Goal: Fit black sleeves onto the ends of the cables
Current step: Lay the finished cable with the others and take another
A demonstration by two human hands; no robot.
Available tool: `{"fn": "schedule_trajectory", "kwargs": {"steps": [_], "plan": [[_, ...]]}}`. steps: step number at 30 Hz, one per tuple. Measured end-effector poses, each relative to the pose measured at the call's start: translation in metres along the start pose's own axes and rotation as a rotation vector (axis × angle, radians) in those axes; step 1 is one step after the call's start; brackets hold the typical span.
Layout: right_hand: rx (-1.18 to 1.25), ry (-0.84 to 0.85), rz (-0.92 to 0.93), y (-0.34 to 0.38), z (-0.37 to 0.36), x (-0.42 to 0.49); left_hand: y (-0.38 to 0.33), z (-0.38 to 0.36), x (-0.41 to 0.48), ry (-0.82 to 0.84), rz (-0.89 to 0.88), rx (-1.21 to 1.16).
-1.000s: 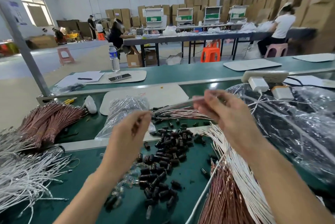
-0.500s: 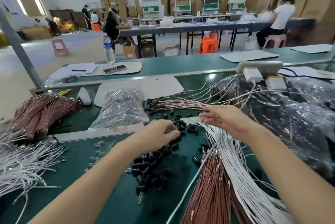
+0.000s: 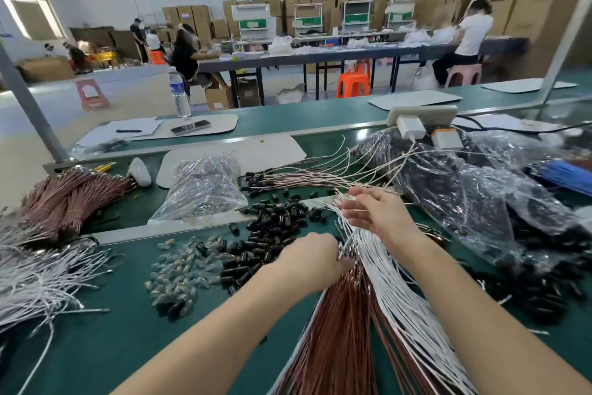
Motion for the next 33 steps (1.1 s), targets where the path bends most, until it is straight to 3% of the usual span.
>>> {"fn": "schedule_trajectory", "kwargs": {"steps": [9, 15, 19, 21, 28, 33], "plan": [[0.017, -0.059, 0.07, 0.003, -0.008, -0.025, -0.02, -0.01, -0.001, 0.08, 0.091, -0.064], [-0.002, -0.123, 0.169, 0.008, -0.018, -0.03, 0.006, -0.009, -0.004, -0.026, 0.145, -0.57], [-0.14, -0.137, 0.232, 0.007, -0.031, -0.032, 0.038, 0.001, -0.014, -0.039, 0.209, -0.962], [-0.263, -0.112, 0.263, 0.002, -0.038, -0.032, 0.062, 0.006, -0.023, -0.105, 0.223, -1.181], [-0.999, 0.249, 0.213, -0.042, -0.082, -0.032, 0.155, -0.014, -0.067, -0.699, 0.322, -1.82], [-1.366, 0.312, 0.258, -0.062, -0.098, -0.027, 0.164, -0.047, -0.077, -0.812, 0.385, -2.082]]}}
Point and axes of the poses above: each hand's wrist, its own x-axis towards the middle knuckle, its own z-axis out of the back of the hand, y = z × x, the point moved 3 cm from there along x, towards the middle knuckle, and after that the axes turned 12 degrees about x, right-handed, at the moved point
